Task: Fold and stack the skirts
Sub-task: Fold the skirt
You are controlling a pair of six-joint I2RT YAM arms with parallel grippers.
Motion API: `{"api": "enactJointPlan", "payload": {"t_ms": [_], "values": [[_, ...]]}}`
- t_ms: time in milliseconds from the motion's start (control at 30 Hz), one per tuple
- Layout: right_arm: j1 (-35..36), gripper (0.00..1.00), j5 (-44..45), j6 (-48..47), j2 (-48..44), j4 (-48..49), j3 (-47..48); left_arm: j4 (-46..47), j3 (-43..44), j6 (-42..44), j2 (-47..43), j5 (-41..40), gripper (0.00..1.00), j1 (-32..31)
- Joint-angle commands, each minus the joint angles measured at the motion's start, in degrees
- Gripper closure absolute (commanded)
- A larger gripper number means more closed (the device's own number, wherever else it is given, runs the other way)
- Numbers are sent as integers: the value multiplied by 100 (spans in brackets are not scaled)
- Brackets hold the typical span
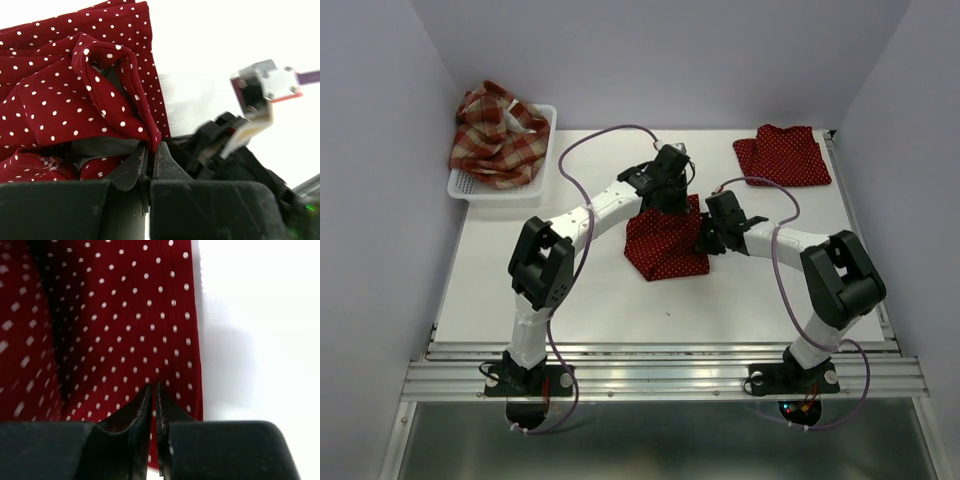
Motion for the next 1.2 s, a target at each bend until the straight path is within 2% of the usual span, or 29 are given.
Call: {"api": "enactJointPlan", "payload": {"t_ms": [0, 167, 433, 733, 767, 833, 867, 967, 1033, 1133, 1167], "values": [[-70, 87, 21, -42, -765, -94, -138, 208, 226, -26, -166, -29, 100, -39], [-299, 87, 21, -15, -1153, -103, -542, 208, 217, 9, -166, 6, 100, -39], [-457, 87, -383, -94, -679, 178, -719, 243, 366, 264, 0, 208, 100, -118], [-457, 88, -234, 37, -731, 214, -965, -231, 1148, 606, 930, 683, 98, -373], [-518, 88, -191, 72, -888, 214, -1009, -293, 1218, 633, 976, 709, 81, -399], [-519, 88, -68, 90, -1055, 109, -1096, -320, 1341, 703, 1055, 788, 59, -487], [-519, 87, 2, 108, -1161, 39, -1106, -320, 1368, 738, 1055, 815, 40, -505], [-519, 83, 415, 116, -1661, -295, -1185, -285, 1482, 826, 941, 833, 14, -549], [-519, 78, 652, 116, -2117, -541, -1211, -267, 1596, 905, 784, 798, 2, -549], [-519, 70, 628, -102, -2575, -656, -1246, -311, 1676, 975, 546, 710, 1, -549], [-519, 63, 557, -225, -2812, -656, -1229, -320, 1659, 1019, 319, 527, 1, -540]]}}
